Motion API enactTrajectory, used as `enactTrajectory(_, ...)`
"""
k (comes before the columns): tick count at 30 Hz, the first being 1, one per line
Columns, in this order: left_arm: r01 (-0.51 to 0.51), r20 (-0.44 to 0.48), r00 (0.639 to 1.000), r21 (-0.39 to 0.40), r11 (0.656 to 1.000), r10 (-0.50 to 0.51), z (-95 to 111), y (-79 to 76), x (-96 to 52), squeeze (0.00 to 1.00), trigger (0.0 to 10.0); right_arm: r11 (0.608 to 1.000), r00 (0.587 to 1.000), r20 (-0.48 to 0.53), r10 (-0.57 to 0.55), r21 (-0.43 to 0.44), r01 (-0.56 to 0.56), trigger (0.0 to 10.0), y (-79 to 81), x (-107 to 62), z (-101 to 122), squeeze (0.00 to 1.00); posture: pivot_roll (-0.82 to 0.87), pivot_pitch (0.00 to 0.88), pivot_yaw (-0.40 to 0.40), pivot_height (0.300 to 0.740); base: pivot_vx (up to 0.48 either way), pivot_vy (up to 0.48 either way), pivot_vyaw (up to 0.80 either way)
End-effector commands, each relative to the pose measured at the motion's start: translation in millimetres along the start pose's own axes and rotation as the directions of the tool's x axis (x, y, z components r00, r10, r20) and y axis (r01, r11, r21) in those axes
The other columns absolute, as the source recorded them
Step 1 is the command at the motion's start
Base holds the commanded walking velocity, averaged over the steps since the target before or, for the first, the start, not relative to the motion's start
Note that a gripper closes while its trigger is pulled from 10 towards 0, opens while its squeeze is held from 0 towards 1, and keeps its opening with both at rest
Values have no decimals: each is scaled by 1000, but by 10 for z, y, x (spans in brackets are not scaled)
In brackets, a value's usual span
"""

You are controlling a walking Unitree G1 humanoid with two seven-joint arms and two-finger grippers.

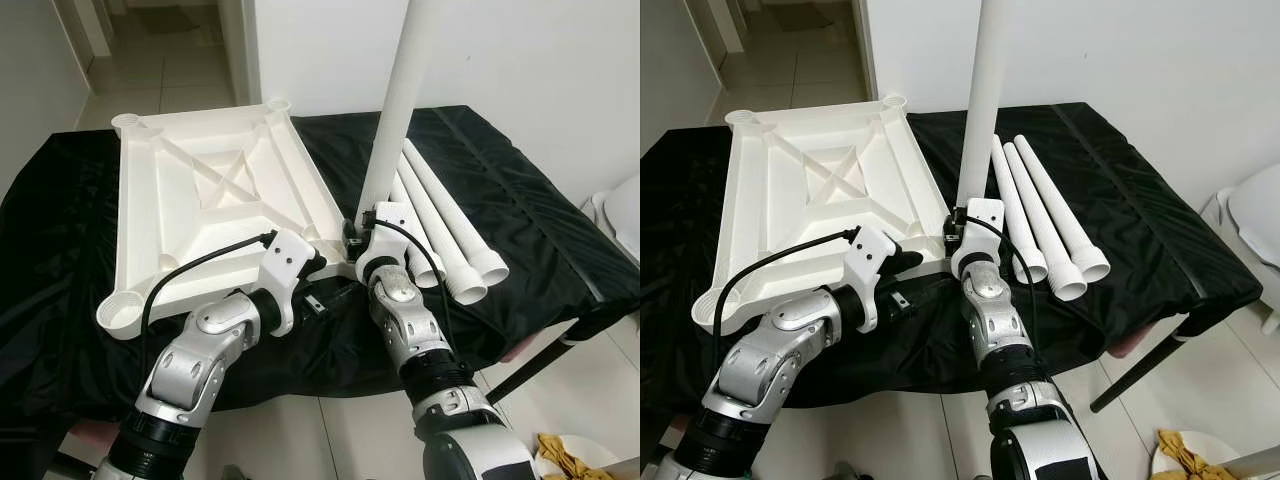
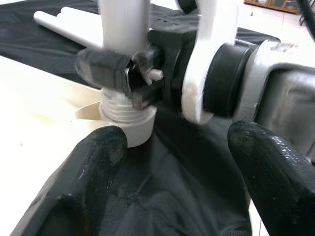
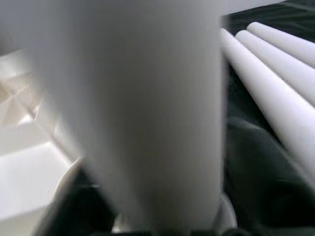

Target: Building children table

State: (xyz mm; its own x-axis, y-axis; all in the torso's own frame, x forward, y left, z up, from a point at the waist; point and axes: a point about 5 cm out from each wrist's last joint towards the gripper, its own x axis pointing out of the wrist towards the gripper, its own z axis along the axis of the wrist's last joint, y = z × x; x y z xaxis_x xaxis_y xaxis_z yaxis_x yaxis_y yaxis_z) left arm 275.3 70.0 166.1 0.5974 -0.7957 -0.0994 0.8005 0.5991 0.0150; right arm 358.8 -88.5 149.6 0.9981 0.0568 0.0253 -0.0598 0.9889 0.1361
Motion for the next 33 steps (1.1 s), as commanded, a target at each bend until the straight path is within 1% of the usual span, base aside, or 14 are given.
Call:
enactTrajectory(1,-16,-10,1000,0,1000,16,-21,6,12,0,10000,1000,1000,7,0,21,0,10000,-52,-5,21,1000,-56,35,8,740,0,0,0)
enactTrajectory(4,-15,-10,1000,-1,1000,15,-25,3,11,0,10000,1000,1000,14,16,19,-16,10000,-62,-9,36,1000,-57,35,7,740,0,0,0)
enactTrajectory(8,-17,-10,1000,-6,1000,17,-30,-5,14,0,10000,999,998,33,48,-2,-48,10000,-167,-5,91,1000,-59,34,2,740,0,0,0)
enactTrajectory(9,-17,-9,1000,-8,1000,17,-32,-9,15,0,10000,997,997,36,75,-9,-75,10000,-198,0,112,0,-60,33,1,740,0,0,0)
enactTrajectory(15,-16,-10,1000,-10,1000,16,-36,-17,12,0,10000,979,979,37,200,-30,-199,10000,-258,3,173,0,-57,33,-1,740,0,0,0)
enactTrajectory(19,-14,-13,1000,-10,1000,13,-41,-21,2,0,10000,898,908,10,420,-153,-413,10000,-361,-17,211,0,-56,33,4,740,0,0,0)
enactTrajectory(20,-14,-13,1000,-10,1000,13,-41,-21,2,0,10000,898,908,10,420,-153,-413,10000,-361,-17,211,0,-56,33,4,740,0,0,0)
enactTrajectory(23,-12,-15,1000,-10,1000,12,-45,-24,-3,0,10000,863,877,-10,480,-171,-475,10000,-409,-30,206,0,-53,34,5,740,0,0,0)
enactTrajectory(24,-12,-15,1000,-10,1000,11,-43,-23,-6,0,10000,841,859,-26,511,-191,-506,10000,-454,-32,211,0,-51,33,6,740,0,0,0)
enactTrajectory(27,-12,-15,1000,-9,1000,12,-41,-21,-8,0,10000,827,848,-36,529,-202,-524,10000,-489,-32,217,0,-50,34,6,740,0,0,0)
enactTrajectory(28,-17,-15,1000,-8,1000,16,-33,-12,-14,0,10000,793,817,-82,570,-203,-574,10000,-598,-28,213,0,-44,36,8,740,0,0,0)
enactTrajectory(29,-17,-15,1000,-8,1000,16,-33,-12,-14,0,10000,793,817,-82,570,-203,-574,10000,-598,-28,213,0,-44,36,8,740,0,0,0)
enactTrajectory(30,-19,-15,1000,-7,1000,19,-29,-8,-18,0,10000,769,796,-113,594,-209,-604,10000,-687,-27,209,0,-41,37,9,740,0,0,0)
enactTrajectory(33,-21,-15,1000,-7,1000,21,-28,-5,-21,0,10000,761,789,-118,603,-211,-613,10000,-723,-23,214,0,-41,37,11,740,0,0,0)
